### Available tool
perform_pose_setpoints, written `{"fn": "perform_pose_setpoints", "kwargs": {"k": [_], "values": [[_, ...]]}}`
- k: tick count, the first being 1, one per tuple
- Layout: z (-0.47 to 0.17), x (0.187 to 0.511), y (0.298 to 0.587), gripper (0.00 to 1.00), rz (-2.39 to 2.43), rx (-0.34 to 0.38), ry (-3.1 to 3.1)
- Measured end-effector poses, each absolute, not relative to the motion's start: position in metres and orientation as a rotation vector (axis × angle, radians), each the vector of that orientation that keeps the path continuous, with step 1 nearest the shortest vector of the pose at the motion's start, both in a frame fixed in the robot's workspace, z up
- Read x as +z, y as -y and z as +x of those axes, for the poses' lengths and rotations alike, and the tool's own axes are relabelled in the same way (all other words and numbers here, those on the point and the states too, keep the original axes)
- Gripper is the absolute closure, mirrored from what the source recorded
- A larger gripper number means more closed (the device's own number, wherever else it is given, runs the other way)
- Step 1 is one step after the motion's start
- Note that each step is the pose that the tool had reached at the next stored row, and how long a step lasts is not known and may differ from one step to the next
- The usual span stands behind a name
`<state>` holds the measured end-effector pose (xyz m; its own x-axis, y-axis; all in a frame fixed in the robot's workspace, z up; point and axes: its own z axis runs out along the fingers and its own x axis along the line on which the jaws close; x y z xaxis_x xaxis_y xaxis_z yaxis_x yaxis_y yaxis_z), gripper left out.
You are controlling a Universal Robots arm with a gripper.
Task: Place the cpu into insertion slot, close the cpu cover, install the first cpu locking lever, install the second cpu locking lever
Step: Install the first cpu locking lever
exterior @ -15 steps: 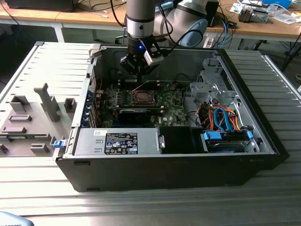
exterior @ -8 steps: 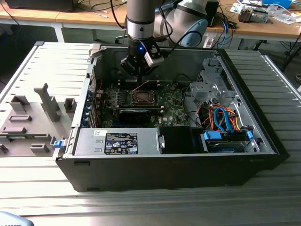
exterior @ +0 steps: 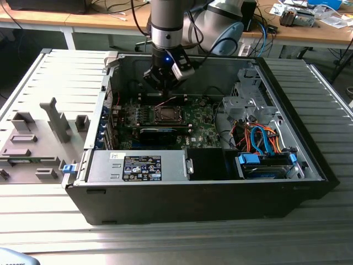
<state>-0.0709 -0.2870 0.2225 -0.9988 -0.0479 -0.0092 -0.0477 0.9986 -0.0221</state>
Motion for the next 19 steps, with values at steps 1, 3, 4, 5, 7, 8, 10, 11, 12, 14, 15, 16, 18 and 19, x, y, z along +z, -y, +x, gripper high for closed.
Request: {"fn": "perform_pose_setpoints", "kwargs": {"k": [1, 3, 4, 5, 7, 8, 10, 11, 12, 14, 15, 16, 18, 19], "values": [[-0.07, 0.222, 0.287, 0.89, -0.076, -0.034, -3.131], [-0.068, 0.22, 0.287, 0.89, -0.076, -0.034, -3.131], [-0.067, 0.219, 0.287, 0.89, -0.077, -0.034, -3.131], [-0.066, 0.219, 0.287, 0.89, -0.077, -0.034, -3.131], [-0.064, 0.216, 0.287, 0.89, -0.078, -0.034, -3.131], [-0.062, 0.215, 0.287, 0.89, -0.079, -0.036, -3.131], [-0.06, 0.212, 0.287, 0.89, -0.08, -0.034, -3.131], [-0.058, 0.209, 0.287, 0.89, -0.081, -0.035, -3.131], [-0.057, 0.208, 0.287, 0.89, -0.082, -0.034, -3.131], [-0.056, 0.207, 0.287, 0.89, -0.082, -0.034, -3.131], [-0.055, 0.206, 0.287, 0.89, -0.082, -0.034, -3.131], [-0.055, 0.206, 0.287, 0.89, -0.082, -0.034, -3.131], [-0.054, 0.205, 0.287, 0.89, -0.082, -0.034, -3.131], [-0.053, 0.205, 0.288, 0.89, -0.083, -0.033, -3.13]]}}
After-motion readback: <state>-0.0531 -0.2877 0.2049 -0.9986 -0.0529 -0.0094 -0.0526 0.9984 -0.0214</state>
